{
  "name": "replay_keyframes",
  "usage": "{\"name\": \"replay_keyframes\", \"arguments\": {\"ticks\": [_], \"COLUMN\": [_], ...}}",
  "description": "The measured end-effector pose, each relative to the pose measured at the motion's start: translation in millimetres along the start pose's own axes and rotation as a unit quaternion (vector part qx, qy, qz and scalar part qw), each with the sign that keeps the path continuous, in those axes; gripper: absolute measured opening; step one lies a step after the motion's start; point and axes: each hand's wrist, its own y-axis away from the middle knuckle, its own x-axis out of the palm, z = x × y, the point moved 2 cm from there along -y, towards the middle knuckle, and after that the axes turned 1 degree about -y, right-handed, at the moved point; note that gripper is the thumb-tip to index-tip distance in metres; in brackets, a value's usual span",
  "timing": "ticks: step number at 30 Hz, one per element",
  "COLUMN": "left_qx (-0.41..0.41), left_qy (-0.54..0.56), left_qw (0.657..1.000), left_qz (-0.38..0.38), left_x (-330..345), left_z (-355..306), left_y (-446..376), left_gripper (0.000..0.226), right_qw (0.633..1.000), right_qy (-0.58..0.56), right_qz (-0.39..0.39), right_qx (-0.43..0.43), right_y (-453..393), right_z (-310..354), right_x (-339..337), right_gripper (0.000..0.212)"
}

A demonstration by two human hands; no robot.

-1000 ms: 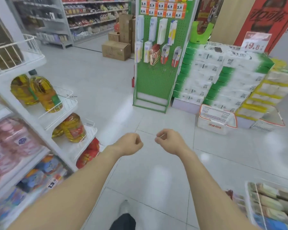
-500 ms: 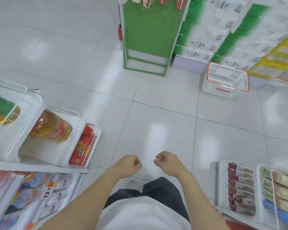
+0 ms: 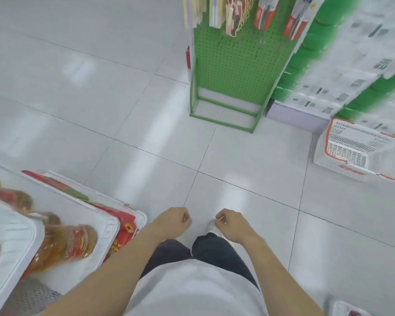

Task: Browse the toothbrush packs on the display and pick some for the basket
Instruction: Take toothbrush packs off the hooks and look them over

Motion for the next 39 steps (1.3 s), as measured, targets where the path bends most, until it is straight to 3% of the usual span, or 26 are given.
{"name": "replay_keyframes", "arguments": {"ticks": [7,13,20,27,33,39], "left_qx": [-0.005,0.049,0.067,0.051,0.037,0.077], "left_qy": [0.021,-0.003,0.038,0.05,0.089,0.155], "left_qw": [1.0,0.998,0.997,0.997,0.995,0.972], "left_qz": [-0.001,0.028,0.011,0.012,-0.038,-0.16], "left_x": [-105.1,-208.7,-350.2,-439.4,-529.3,-635.3], "left_z": [-25.2,-40.1,-64.8,-66.2,-83.3,-135.0], "left_y": [-87.5,-193.0,-273.4,-350.2,-411.3,-437.9], "left_gripper": [0.028,0.026,0.022,0.02,0.02,0.014], "right_qw": [1.0,0.999,0.994,0.996,0.992,0.967], "right_qy": [0.005,0.04,-0.023,-0.022,-0.033,-0.084], "right_qz": [-0.002,-0.009,-0.105,-0.09,-0.122,-0.196], "right_qx": [-0.004,0.032,0.009,-0.001,-0.03,-0.135], "right_y": [-105.5,-200.9,-271.2,-351.4,-423.2,-459.8], "right_z": [70.1,126.9,225.1,283.0,329.5,416.4], "right_x": [-96.9,-172.6,-260.2,-310.7,-378.3,-453.9], "right_gripper": [0.023,0.027,0.024,0.022,0.023,0.018]}}
